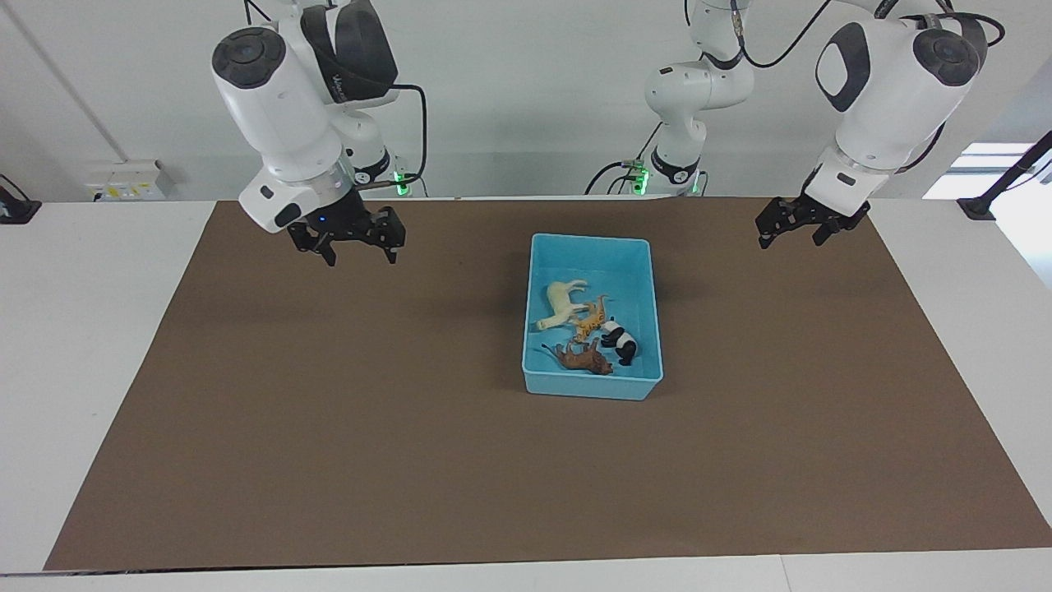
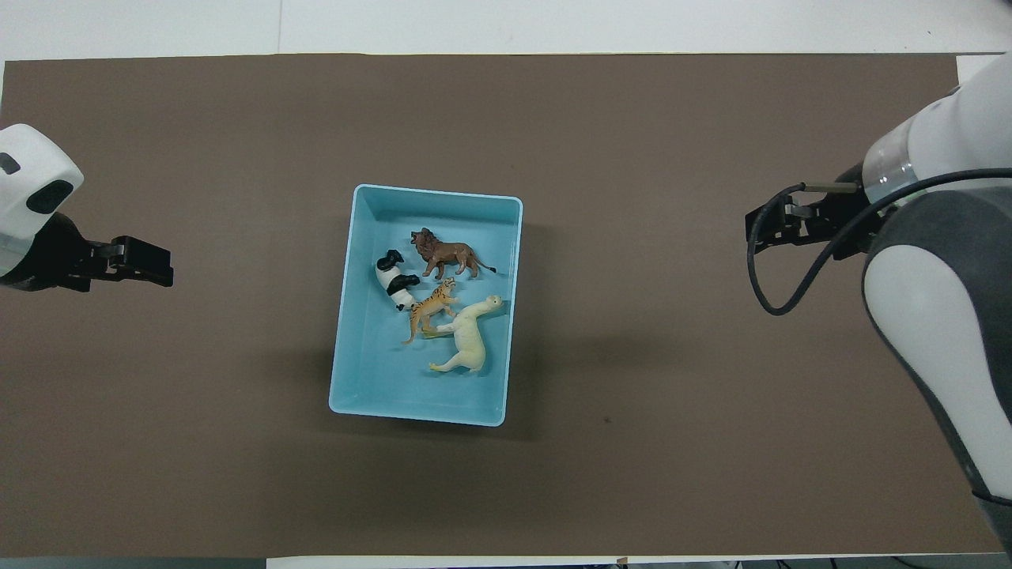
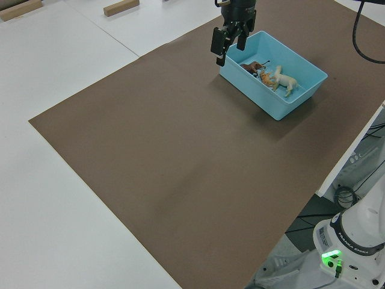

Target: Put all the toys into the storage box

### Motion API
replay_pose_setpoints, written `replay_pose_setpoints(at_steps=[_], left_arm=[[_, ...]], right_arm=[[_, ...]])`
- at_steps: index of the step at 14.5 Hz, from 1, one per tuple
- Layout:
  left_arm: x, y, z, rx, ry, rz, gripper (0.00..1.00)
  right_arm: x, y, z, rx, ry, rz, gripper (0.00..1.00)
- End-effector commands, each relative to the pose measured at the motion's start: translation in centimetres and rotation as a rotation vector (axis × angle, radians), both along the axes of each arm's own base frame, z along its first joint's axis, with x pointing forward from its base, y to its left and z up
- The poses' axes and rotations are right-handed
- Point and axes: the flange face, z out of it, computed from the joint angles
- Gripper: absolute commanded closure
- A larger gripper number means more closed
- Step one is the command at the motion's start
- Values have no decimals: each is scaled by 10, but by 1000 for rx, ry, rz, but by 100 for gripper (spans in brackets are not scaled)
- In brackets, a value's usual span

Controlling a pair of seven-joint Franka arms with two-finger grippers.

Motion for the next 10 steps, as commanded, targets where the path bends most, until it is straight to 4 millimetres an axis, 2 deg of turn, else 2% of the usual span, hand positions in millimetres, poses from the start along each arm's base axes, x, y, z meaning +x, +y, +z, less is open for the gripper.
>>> replay_pose_setpoints(at_steps=[1,2,4,8,10], left_arm=[[-6,1,3,2,-14,-2,0],[-7,2,3,2,-12,-1,0],[-7,2,4,3,-14,-1,0],[-7,1,3,2,-12,-2,0],[-7,2,3,2,-12,-1,0]], right_arm=[[-8,-27,2,-7,-2,16,0],[-6,-40,3,-2,-11,40,0],[-3,-54,6,2,-26,75,0],[1,-61,19,-40,-45,77,0],[0,-63,19,-42,-40,74,0]])
